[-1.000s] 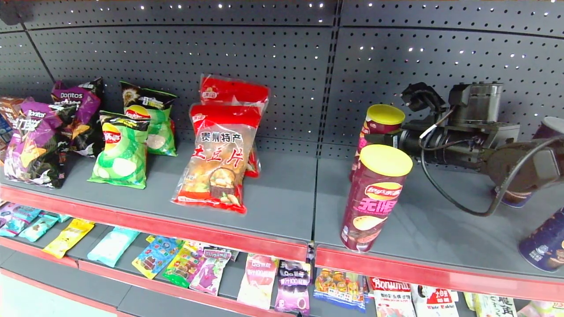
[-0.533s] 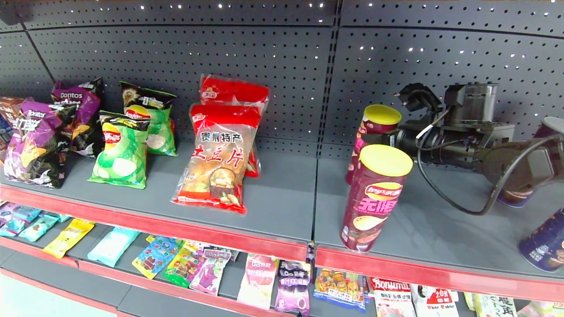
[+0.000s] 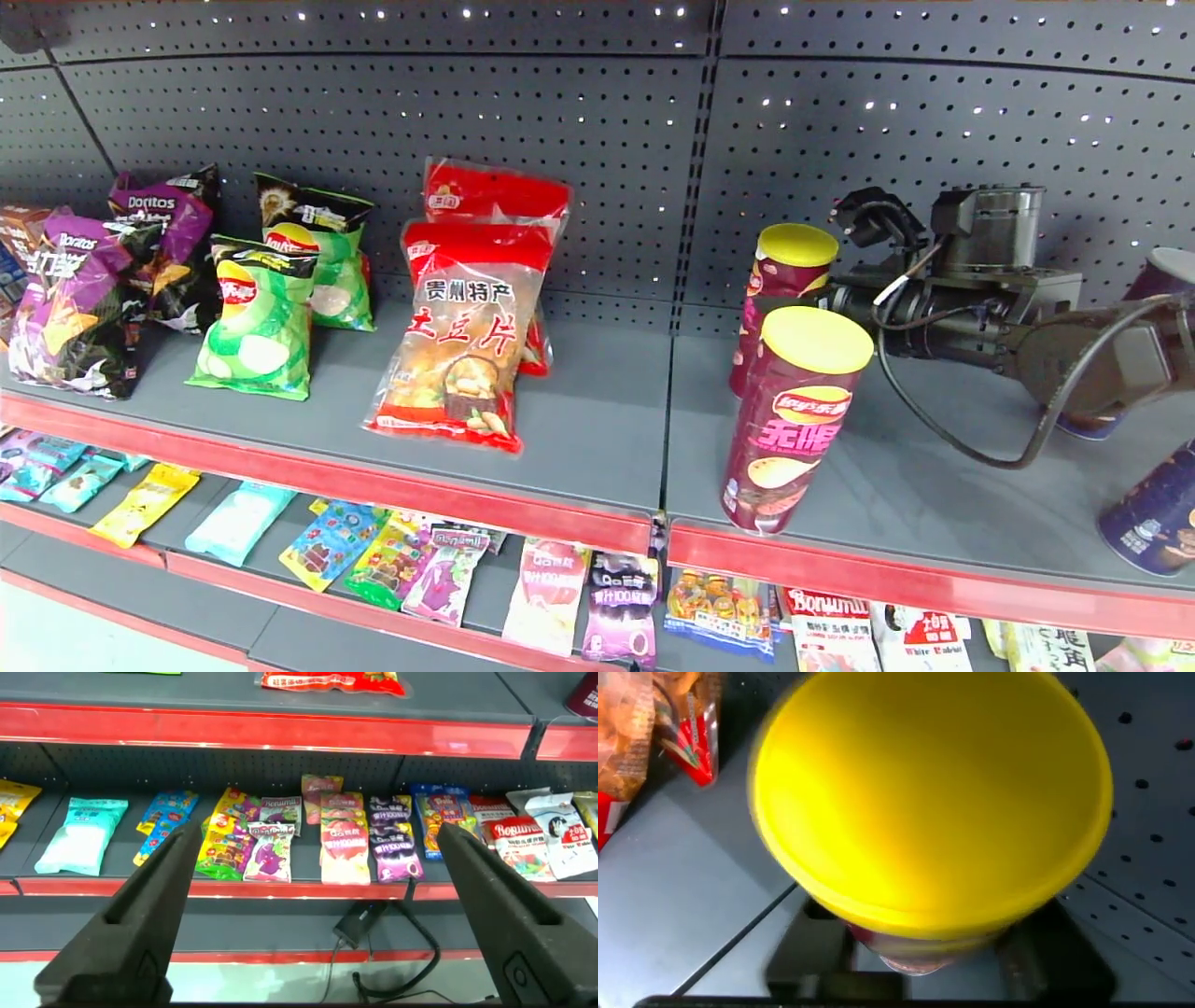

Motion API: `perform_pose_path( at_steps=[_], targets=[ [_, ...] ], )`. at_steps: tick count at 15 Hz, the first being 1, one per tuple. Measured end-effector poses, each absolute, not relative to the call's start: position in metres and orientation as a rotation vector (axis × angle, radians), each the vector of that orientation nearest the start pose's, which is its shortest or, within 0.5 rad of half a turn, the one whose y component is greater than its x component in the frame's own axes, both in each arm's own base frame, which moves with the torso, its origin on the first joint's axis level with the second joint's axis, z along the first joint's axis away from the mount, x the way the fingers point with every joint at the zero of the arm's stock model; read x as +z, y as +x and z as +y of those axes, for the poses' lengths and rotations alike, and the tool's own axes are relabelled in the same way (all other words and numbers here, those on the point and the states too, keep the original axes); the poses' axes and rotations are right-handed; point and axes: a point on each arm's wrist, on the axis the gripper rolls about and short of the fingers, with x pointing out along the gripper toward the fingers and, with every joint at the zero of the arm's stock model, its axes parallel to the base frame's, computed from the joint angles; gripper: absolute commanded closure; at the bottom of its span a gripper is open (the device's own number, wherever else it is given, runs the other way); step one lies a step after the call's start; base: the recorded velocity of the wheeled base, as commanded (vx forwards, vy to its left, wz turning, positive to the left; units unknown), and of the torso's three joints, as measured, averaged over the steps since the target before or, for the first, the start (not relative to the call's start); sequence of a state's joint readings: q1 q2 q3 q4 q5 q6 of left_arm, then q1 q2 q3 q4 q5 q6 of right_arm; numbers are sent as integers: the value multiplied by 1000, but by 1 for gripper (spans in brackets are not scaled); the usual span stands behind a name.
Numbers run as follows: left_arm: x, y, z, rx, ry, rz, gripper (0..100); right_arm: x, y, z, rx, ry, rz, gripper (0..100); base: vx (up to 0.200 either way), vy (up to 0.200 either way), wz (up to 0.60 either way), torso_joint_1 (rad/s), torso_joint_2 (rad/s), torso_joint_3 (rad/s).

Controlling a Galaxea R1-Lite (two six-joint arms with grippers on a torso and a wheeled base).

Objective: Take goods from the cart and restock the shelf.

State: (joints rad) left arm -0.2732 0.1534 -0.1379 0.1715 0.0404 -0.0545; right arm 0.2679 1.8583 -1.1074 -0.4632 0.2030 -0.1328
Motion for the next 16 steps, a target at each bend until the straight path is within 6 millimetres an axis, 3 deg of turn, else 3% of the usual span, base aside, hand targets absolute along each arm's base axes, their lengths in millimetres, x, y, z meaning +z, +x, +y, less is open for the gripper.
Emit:
perform_pose_path(
  at_steps=[8,16],
  targets=[
    [100,-19,6,-226,-26,188,0,200,340,96,474,-138,245,0,0,0,0,0,0,0],
    [106,-19,6,-236,-26,183,0,200,297,76,424,-136,280,0,0,0,0,0,0,0]
  ],
)
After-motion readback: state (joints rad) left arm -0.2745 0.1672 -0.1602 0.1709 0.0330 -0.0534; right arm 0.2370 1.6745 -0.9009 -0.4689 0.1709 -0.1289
